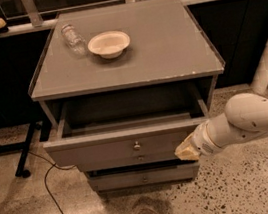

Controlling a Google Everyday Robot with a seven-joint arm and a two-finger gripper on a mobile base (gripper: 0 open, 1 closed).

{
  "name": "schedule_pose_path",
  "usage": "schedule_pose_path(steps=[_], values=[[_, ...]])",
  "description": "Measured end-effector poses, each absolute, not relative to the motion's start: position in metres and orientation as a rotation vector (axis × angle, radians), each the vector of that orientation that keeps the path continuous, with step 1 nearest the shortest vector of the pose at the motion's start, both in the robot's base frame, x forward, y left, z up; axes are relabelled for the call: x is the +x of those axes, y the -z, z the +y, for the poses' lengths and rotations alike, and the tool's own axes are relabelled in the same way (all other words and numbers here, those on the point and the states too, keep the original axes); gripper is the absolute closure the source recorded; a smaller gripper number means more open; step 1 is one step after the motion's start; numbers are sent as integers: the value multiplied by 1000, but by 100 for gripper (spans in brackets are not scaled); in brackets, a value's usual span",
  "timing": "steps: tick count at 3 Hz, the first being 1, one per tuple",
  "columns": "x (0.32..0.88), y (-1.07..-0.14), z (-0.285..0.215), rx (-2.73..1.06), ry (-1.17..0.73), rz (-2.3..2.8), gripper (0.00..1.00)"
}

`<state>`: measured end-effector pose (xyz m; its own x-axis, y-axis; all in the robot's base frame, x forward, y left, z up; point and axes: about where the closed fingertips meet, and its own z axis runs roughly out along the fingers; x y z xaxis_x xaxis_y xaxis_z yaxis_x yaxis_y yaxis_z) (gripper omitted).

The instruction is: Close top drawer

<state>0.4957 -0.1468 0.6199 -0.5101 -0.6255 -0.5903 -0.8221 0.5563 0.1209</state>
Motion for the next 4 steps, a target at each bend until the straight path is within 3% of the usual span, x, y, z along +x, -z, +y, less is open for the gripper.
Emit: schedule_pose_path(steps=[4], values=[[539,-628,-134,-1275,-425,2279,100]])
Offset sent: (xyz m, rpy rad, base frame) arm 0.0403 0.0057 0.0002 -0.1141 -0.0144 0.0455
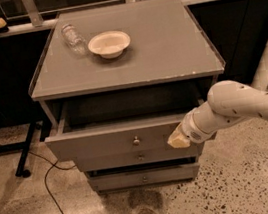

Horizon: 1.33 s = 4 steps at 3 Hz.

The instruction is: Close top drawer

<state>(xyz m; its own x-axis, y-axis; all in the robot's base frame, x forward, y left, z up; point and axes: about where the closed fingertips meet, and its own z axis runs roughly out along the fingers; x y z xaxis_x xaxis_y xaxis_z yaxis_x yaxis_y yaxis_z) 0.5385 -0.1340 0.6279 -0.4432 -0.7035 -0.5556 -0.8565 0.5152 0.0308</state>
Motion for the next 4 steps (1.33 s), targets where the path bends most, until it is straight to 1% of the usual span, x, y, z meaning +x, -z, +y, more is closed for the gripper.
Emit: schedule_pose_path(steps=[1,2,4], values=[[566,-640,-126,-1281,-361,2217,100],[565,-641,-125,-1281,-359,2215,100],[605,-655,-112,-1294,-286,2155,100]])
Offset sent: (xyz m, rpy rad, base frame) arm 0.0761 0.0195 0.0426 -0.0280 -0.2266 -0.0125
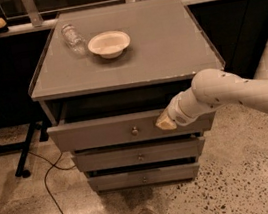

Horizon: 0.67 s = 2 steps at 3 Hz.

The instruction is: Close top drawer

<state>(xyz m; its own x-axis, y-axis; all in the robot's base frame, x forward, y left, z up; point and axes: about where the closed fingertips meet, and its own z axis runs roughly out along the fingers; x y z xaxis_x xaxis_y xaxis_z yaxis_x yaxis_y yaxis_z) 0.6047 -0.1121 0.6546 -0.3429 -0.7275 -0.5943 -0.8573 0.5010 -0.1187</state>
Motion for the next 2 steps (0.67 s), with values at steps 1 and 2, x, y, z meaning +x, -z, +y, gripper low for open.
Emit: schedule_pose_path(steps=[1,2], values=[[622,-656,-114,-1280,-274,2150,100],[628,-649,-119,-1256,-281,2167,100]])
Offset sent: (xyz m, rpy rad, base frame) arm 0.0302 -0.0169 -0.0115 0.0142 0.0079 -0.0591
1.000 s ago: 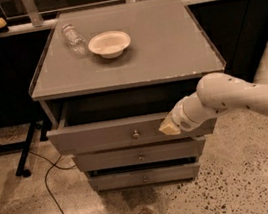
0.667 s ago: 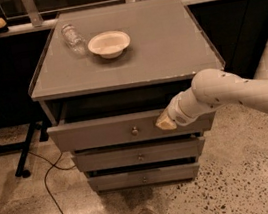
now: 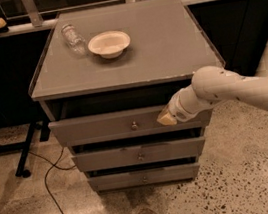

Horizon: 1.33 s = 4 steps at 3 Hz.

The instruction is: Close top drawer

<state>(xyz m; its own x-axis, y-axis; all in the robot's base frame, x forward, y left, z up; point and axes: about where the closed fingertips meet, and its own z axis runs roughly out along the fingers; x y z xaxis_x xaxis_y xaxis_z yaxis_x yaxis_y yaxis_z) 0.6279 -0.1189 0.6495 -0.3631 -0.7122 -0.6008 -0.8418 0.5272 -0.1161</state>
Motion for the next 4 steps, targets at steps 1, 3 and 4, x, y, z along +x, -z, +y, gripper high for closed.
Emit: schedule_pose_path(steps=[1,3,4], values=[[617,-636,-132,-1202,-297,2211,100],[570,-617,-160,-1055,-301,2277,100],[568,-615,-162,-1052,-301,2281,81]])
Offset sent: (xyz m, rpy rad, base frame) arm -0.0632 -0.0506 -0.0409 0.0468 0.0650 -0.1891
